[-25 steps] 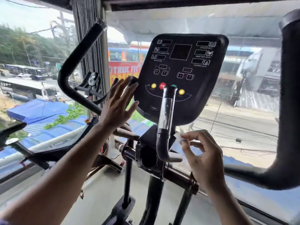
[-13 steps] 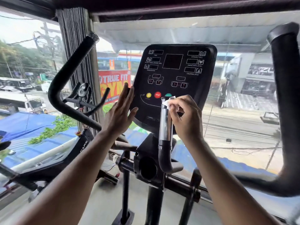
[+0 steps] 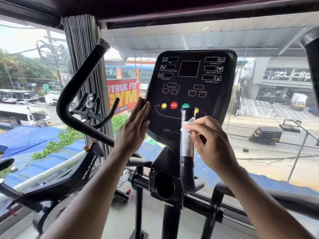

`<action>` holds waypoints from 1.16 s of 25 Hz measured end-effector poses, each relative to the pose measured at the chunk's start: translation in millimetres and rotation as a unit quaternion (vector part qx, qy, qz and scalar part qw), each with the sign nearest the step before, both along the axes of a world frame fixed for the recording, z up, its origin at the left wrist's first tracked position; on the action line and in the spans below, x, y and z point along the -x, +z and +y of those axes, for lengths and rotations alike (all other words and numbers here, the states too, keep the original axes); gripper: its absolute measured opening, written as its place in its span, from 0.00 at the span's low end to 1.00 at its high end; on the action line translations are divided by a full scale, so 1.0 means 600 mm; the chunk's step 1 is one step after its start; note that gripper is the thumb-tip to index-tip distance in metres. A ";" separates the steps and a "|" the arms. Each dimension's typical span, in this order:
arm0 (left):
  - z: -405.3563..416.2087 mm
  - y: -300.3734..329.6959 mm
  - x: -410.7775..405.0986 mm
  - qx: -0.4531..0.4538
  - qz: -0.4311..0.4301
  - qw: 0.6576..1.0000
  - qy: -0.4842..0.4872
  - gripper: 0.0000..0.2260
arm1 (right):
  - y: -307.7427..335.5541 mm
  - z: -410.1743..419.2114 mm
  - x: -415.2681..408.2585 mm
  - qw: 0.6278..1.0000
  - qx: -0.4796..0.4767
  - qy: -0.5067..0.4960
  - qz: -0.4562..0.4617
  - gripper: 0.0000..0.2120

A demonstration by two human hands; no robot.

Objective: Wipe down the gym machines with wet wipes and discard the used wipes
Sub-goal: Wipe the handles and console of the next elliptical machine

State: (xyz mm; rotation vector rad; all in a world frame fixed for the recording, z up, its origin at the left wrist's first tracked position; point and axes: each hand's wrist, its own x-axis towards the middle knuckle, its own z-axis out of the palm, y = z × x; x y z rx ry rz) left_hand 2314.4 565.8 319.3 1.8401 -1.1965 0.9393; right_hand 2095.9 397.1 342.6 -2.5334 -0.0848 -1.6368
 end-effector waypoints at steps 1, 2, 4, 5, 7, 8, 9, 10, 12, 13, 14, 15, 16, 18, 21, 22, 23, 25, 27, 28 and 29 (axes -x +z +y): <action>0.000 0.000 0.000 -0.001 0.004 1.000 0.001 0.27 | 0.007 -0.003 -0.007 0.998 -0.054 0.009 -0.014 0.08; -0.001 -0.001 0.000 -0.002 0.008 1.000 0.002 0.27 | 0.017 -0.004 -0.018 0.993 -0.111 0.017 -0.039 0.08; -0.002 -0.003 0.000 -0.001 0.010 1.000 0.001 0.27 | 0.031 0.002 -0.039 0.975 -0.196 0.023 -0.101 0.08; -0.001 -0.004 -0.001 0.003 0.007 1.000 0.001 0.27 | 0.029 0.005 -0.048 0.965 -0.232 0.029 -0.120 0.08; -0.001 -0.004 0.000 0.011 0.004 1.000 0.007 0.26 | 0.024 0.001 -0.062 0.913 -0.377 0.091 -0.123 0.08; -0.001 -0.005 0.001 0.013 0.003 1.000 0.009 0.26 | 0.024 -0.003 -0.067 0.858 -0.479 0.146 -0.111 0.08; -0.002 -0.006 0.000 0.014 0.002 1.000 0.009 0.27 | 0.028 -0.007 -0.070 0.796 -0.566 0.197 -0.091 0.08; -0.003 -0.006 0.000 0.014 0.000 1.000 0.007 0.26 | 0.031 -0.011 -0.072 0.741 -0.621 0.245 -0.066 0.10; -0.002 -0.006 -0.001 0.012 0.001 1.000 0.005 0.26 | 0.036 -0.013 -0.079 0.651 -0.679 0.340 -0.013 0.12; -0.001 -0.005 0.000 0.013 0.000 1.000 0.004 0.26 | 0.038 -0.011 -0.082 0.610 -0.690 0.389 0.014 0.11; -0.001 -0.005 0.001 0.016 -0.002 1.000 0.004 0.26 | 0.040 -0.006 -0.083 0.569 -0.699 0.432 0.034 0.13; -0.001 -0.005 0.001 0.018 -0.007 1.000 0.003 0.26 | 0.041 -0.002 -0.087 0.534 -0.707 0.461 0.043 0.15; -0.001 -0.004 0.003 0.018 -0.010 1.000 0.001 0.26 | 0.041 0.000 -0.090 0.501 -0.714 0.487 0.043 0.17; 0.000 -0.003 0.002 0.020 -0.012 1.000 -0.002 0.26 | 0.047 0.003 -0.100 0.454 -0.733 0.506 0.027 0.16; -0.001 -0.005 -0.003 0.025 -0.013 1.000 0.003 0.26 | 0.050 -0.002 -0.105 0.503 -0.740 0.447 0.016 0.16; -0.001 -0.007 -0.005 0.024 -0.010 1.000 0.005 0.26 | 0.046 -0.006 -0.104 0.582 -0.718 0.381 0.013 0.15; -0.001 -0.008 -0.006 0.023 -0.010 1.000 0.003 0.27 | 0.039 -0.011 -0.100 0.696 -0.662 0.279 0.006 0.14; -0.002 -0.010 -0.010 0.021 -0.025 0.999 0.004 0.26 | 0.020 -0.014 -0.093 0.893 -0.444 0.063 -0.032 0.13; -0.002 -0.009 -0.004 0.020 -0.013 1.000 0.004 0.26 | 0.002 -0.002 -0.083 0.959 -0.265 -0.008 -0.097 0.13; -0.002 -0.008 -0.004 0.022 -0.009 1.000 0.000 0.26 | -0.003 -0.001 -0.080 0.973 -0.200 0.013 -0.113 0.14; -0.003 -0.006 -0.004 0.023 -0.014 1.000 -0.002 0.27 | 0.001 0.003 -0.076 0.985 -0.131 0.035 -0.104 0.14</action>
